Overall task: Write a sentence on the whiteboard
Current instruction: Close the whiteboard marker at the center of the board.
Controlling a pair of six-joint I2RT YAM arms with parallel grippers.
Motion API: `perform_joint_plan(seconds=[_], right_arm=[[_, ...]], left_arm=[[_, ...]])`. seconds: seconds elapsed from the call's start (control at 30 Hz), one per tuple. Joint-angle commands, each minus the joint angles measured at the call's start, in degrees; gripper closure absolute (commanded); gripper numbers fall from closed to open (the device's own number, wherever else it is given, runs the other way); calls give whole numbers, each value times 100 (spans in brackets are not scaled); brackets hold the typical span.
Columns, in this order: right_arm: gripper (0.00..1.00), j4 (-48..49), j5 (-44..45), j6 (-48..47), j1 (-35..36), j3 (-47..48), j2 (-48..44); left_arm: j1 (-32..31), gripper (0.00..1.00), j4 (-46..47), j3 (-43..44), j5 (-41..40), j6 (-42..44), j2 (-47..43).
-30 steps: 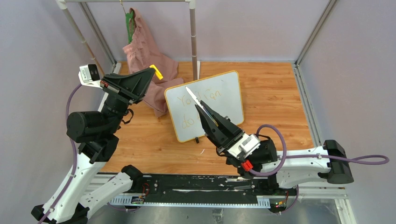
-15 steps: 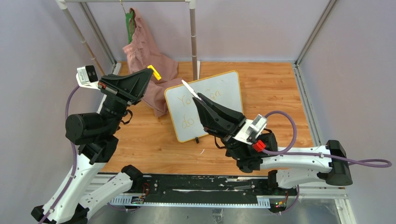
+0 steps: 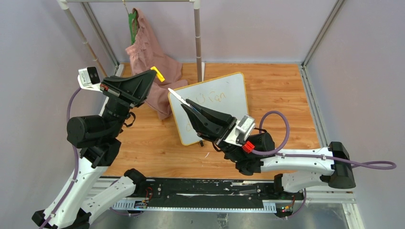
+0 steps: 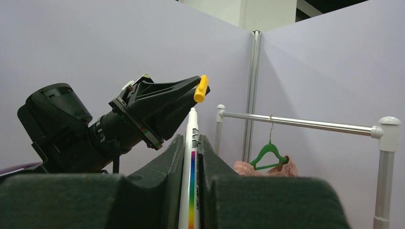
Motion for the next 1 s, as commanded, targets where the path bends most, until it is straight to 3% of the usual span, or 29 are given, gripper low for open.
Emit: perform_joint_plan(seconds=[0.0,0.97], right_arm=[[100,61,-22,17,-49,271,62],[100,400,75,-184,-48,527,291]], left_arm=[[-43,100,190,33,-21,-25,-36],[-43,100,190,-67,-1,-77,-72]])
